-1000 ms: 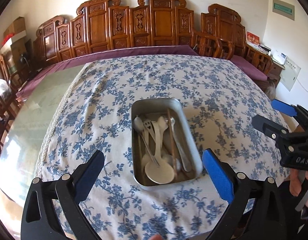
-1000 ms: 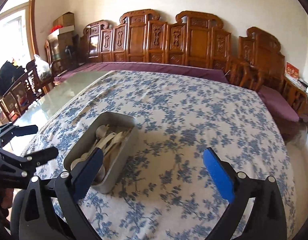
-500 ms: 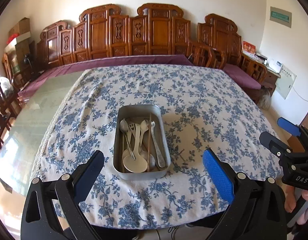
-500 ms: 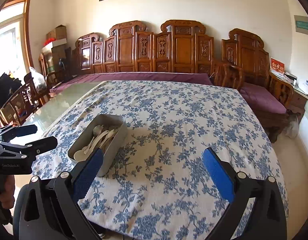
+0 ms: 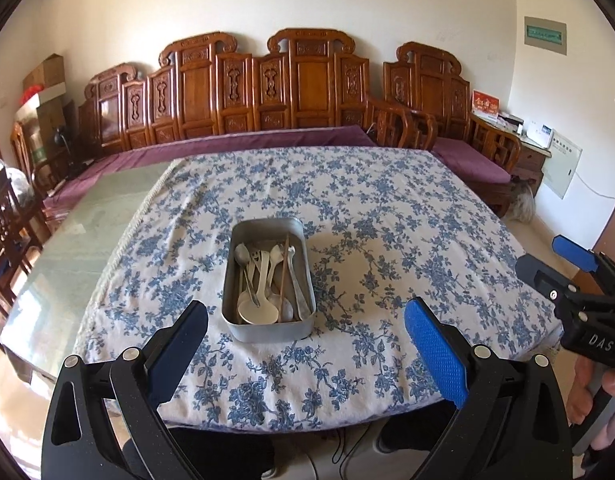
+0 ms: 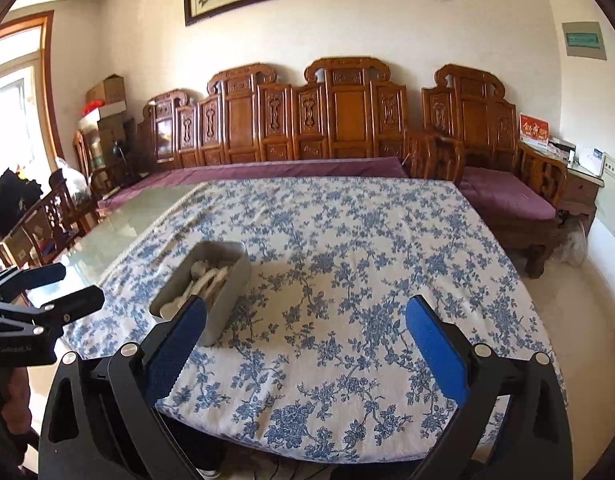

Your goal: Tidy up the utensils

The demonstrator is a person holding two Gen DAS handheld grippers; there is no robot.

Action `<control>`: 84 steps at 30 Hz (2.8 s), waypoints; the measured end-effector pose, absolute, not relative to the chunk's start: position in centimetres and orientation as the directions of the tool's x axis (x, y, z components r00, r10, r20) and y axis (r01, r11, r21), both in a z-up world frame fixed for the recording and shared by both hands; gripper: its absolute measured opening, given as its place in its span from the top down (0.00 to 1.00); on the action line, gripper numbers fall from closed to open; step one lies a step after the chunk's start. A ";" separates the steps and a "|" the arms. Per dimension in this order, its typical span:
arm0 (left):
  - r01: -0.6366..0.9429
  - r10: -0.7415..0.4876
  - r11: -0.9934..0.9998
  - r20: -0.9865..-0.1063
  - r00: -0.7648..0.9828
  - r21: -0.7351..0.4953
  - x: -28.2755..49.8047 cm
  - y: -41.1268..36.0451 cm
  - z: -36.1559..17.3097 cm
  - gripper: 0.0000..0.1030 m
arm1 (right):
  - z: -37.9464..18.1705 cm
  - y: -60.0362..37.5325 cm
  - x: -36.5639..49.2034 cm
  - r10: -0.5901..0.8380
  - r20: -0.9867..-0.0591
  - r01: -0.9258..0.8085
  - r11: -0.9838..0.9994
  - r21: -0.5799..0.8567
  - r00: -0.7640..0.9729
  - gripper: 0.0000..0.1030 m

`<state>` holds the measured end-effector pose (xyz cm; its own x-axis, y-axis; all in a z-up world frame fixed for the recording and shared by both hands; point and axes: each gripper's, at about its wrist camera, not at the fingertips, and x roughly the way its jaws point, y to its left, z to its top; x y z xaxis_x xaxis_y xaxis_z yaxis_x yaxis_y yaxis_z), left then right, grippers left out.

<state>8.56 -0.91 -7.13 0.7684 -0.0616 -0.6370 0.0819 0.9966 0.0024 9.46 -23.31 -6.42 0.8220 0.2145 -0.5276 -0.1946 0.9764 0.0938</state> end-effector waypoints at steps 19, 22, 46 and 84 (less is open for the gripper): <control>0.058 -0.051 0.998 -0.438 0.898 0.004 1.3 -1.3 2.7 0.08 | 3.9 -23.7 2.2 0.188 -0.312 -0.184 0.982 0.043 0.932 0.03; 0.058 -0.053 0.998 -0.429 0.902 0.000 0.9 -1.2 3.1 0.08 | 4.1 -23.9 2.0 0.186 -0.307 -0.180 0.983 0.047 0.933 0.03; 0.047 -0.042 0.999 -0.422 0.906 0.001 0.7 -1.2 3.0 0.08 | 4.2 -23.9 2.0 0.186 -0.306 -0.177 0.983 0.057 0.934 0.03; 0.060 -0.053 0.998 -0.402 0.914 0.004 -0.4 -1.8 3.7 0.08 | 3.9 -23.6 1.7 0.188 -0.307 -0.177 0.982 0.062 0.933 0.03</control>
